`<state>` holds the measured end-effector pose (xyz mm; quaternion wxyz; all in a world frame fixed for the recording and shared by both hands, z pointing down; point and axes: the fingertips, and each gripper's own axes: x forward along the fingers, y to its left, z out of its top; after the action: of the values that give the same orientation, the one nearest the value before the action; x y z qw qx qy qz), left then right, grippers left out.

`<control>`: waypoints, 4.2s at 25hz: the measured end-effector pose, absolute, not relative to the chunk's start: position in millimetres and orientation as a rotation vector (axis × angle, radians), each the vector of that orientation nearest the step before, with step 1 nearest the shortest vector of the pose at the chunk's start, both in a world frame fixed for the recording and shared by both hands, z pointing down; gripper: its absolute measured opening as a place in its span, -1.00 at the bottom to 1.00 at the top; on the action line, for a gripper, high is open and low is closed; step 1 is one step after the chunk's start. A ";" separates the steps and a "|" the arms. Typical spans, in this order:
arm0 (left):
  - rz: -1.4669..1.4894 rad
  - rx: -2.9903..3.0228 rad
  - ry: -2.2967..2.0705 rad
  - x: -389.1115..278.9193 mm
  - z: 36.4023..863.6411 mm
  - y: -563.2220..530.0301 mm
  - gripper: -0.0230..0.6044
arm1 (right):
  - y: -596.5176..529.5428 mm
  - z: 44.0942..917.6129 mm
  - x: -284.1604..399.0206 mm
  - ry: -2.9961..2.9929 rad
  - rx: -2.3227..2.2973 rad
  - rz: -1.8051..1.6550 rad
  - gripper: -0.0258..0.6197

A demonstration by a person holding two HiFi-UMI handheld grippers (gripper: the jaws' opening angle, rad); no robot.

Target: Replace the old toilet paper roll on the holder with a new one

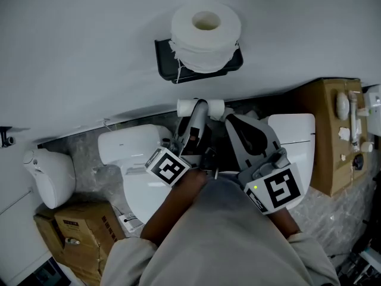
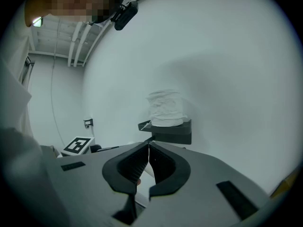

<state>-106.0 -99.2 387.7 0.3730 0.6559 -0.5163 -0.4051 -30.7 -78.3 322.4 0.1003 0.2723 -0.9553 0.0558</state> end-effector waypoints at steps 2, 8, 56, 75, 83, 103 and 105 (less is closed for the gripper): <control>-1.032 1.692 -1.360 -118.3 382.1 -91.6 -0.33 | -75.5 319.0 -38.1 -2.837 0.791 0.155 -0.87; -1.023 1.739 -1.458 -150.6 361.9 -72.4 -0.33 | -66.3 309.4 -61.4 -2.888 0.735 0.129 -0.87; -1.195 1.804 -1.374 -165.0 333.6 -52.2 -0.38 | -177.4 260.1 -93.9 -2.827 1.102 -0.048 0.37; -1.219 1.789 -1.412 -171.5 331.1 -50.4 -0.38 | -192.6 254.1 -101.4 -2.839 1.018 -0.004 0.46; -1.212 1.802 -1.391 -168.8 330.9 -50.8 -0.38 | -186.1 256.2 -101.1 -2.840 1.007 0.006 0.46; -1.153 1.856 -1.304 -158.3 328.1 -52.5 -0.38 | -177.4 247.7 -78.7 -2.854 1.115 0.084 0.46; -1.145 1.866 -1.292 -153.6 327.2 -53.2 -0.38 | -177.5 246.7 -71.2 -2.854 1.135 0.094 0.46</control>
<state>-153.6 -53.2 327.2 0.2953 0.7014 -0.4855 -0.4304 -71.2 -177.5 246.7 0.0343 0.3691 -0.9283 0.0306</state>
